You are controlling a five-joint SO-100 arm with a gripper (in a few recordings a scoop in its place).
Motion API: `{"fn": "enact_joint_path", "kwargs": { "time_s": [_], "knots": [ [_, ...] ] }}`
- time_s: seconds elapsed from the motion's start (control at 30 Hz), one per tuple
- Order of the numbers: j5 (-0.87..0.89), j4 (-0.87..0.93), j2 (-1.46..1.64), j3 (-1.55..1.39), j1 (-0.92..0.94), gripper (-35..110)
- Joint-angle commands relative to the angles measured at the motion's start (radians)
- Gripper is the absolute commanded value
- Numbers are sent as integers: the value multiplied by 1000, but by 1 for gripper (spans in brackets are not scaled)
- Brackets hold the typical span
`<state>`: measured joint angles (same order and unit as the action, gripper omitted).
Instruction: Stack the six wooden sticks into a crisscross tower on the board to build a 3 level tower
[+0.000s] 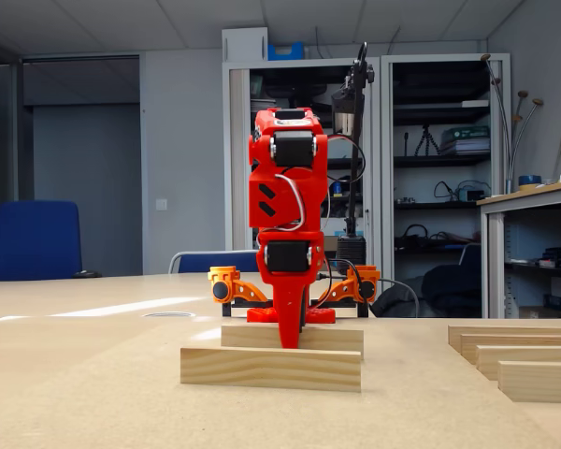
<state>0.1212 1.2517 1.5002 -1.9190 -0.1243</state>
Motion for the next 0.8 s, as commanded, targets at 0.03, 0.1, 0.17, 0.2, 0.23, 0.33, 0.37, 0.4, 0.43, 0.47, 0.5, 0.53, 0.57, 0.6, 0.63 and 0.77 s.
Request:
{"fn": "enact_joint_path", "kwargs": {
  "time_s": [0.03,0.1,0.17,0.2,0.23,0.33,0.37,0.4,0.43,0.47,0.5,0.53,0.57,0.6,0.63,0.77],
  "knots": [
    [37,21,20,-8,-8,17],
    [51,32,26,-8,-14,20],
    [64,44,43,-6,-23,22],
    [72,52,55,-3,-29,23],
    [81,63,72,-2,-35,24],
    [115,109,143,0,-61,27],
    [129,132,164,5,-69,28],
    [143,152,186,11,-78,29],
    [155,173,204,20,-89,30],
    [169,193,222,31,-100,31],
    [179,210,241,43,-112,31],
    [193,227,261,55,-127,32],
    [207,236,282,67,-141,33],
    [222,249,298,78,-156,33],
    [242,261,313,94,-178,33],
    [382,287,337,141,-324,33]
  ]
}}
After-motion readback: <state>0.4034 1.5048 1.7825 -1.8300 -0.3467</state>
